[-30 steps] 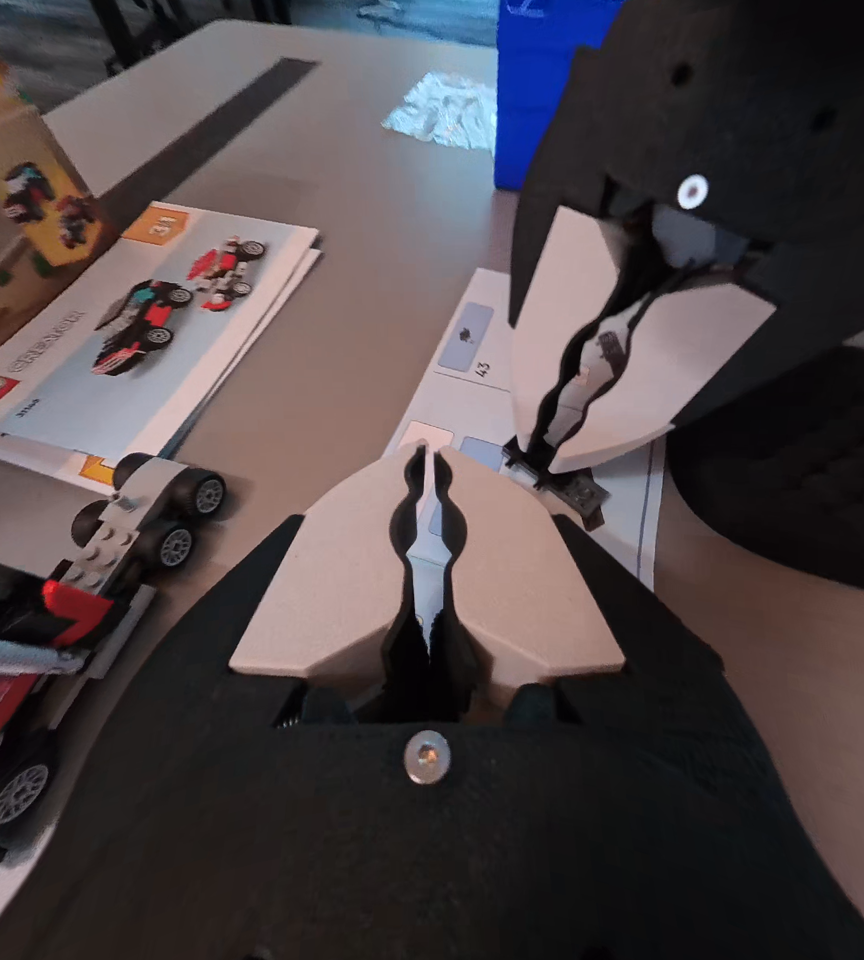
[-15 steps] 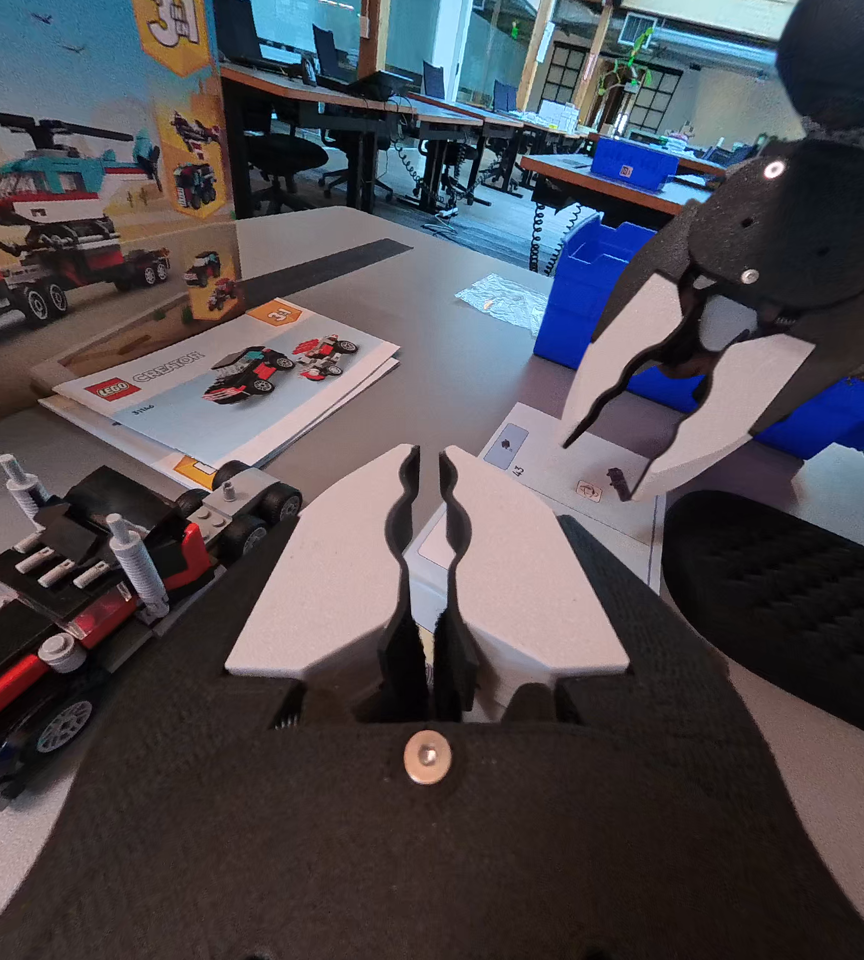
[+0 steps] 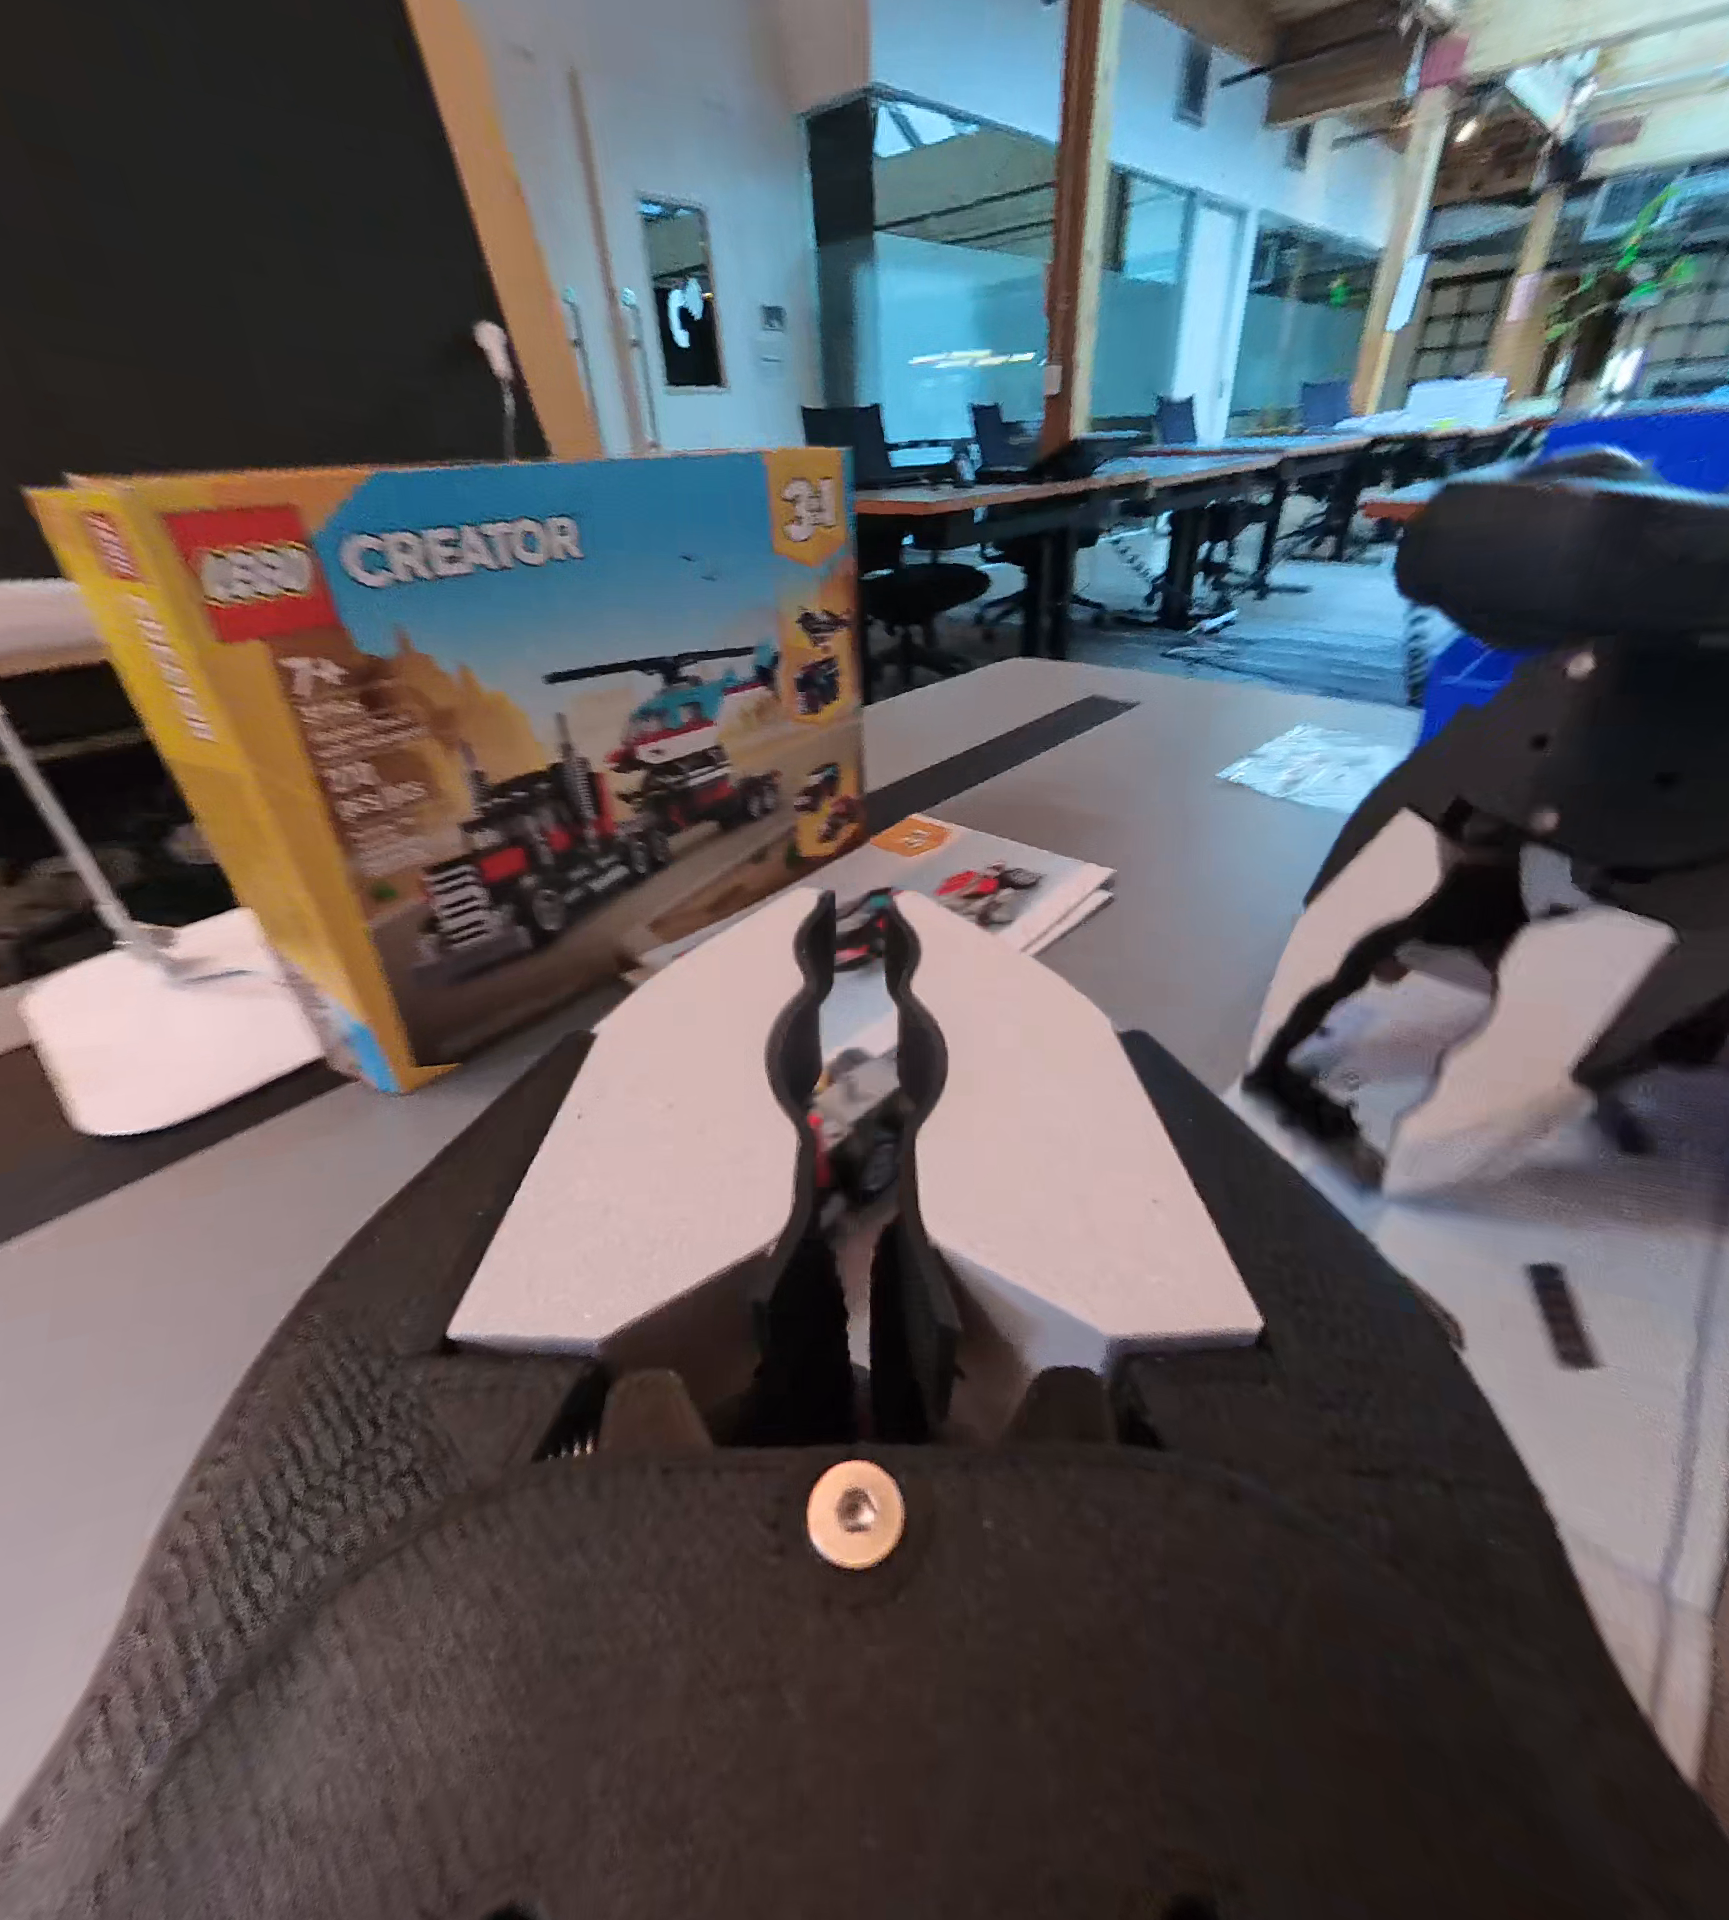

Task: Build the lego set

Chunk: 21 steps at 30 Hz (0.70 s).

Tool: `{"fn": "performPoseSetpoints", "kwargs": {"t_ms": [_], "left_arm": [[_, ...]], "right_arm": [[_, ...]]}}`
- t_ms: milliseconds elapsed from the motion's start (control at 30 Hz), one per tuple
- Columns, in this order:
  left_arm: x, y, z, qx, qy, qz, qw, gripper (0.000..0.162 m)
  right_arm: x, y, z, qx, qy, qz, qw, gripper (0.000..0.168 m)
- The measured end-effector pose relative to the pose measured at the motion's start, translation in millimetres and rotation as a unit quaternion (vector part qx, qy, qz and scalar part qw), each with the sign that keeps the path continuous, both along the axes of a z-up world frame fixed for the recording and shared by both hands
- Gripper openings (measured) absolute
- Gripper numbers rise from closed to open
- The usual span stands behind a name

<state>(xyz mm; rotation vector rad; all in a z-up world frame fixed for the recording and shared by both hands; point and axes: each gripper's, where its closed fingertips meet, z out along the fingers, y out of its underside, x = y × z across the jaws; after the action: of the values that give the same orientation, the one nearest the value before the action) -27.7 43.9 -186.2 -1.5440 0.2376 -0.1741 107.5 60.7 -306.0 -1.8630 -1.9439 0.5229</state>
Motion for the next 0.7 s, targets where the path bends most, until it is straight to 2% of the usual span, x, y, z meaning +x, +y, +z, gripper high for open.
{"fn": "performPoseSetpoints", "kwargs": {"t_ms": [133, 200, 300, 367, 433, 533, 600, 700], "left_arm": [[-29.5, -7.0, -1.9, -0.029, 0.039, 0.014, 0.999, 0.009], [-22.7, -14.6, -9.3, -0.067, 0.022, -0.054, 0.996, 0.01], [11.8, -32.5, -22.7, -0.134, -0.007, -0.18, 0.974, 0.013], [31.2, -35.9, -34.2, -0.15, 0.028, -0.203, 0.967, 0.013], [51.1, -38.5, -52.9, -0.175, 0.1, -0.223, 0.954, 0.014], [68.1, -45.9, -84.6, -0.238, 0.189, -0.246, 0.921, 0.016], [75.6, -53.6, -94.1, -0.256, 0.195, -0.271, 0.907, 0.023], [75.2, -60.9, -92.9, -0.265, 0.167, -0.285, 0.906, 0.038]], "right_arm": [[-8.0, 57.7, -0.5, -0.015, 0.013, -0.09, 0.996, 0.05], [-6.2, 66.2, -3.0, -0.029, -0.004, -0.093, 0.995, 0.051], [3.2, 71.5, 19.5, -0.012, 0.029, -0.113, 0.993, 0.068], [17.7, 60.2, 39.5, -0.022, 0.071, -0.13, 0.989, 0.074], [35.6, 36.4, 50.6, -0.056, 0.111, -0.139, 0.982, 0.078], [64.9, -0.3, 40.4, -0.091, 0.126, -0.138, 0.978, 0.081], [82.3, -15.2, 28.6, -0.104, 0.114, -0.139, 0.978, 0.083], [94.7, -23.5, 22.9, -0.114, 0.11, -0.143, 0.977, 0.084]]}}
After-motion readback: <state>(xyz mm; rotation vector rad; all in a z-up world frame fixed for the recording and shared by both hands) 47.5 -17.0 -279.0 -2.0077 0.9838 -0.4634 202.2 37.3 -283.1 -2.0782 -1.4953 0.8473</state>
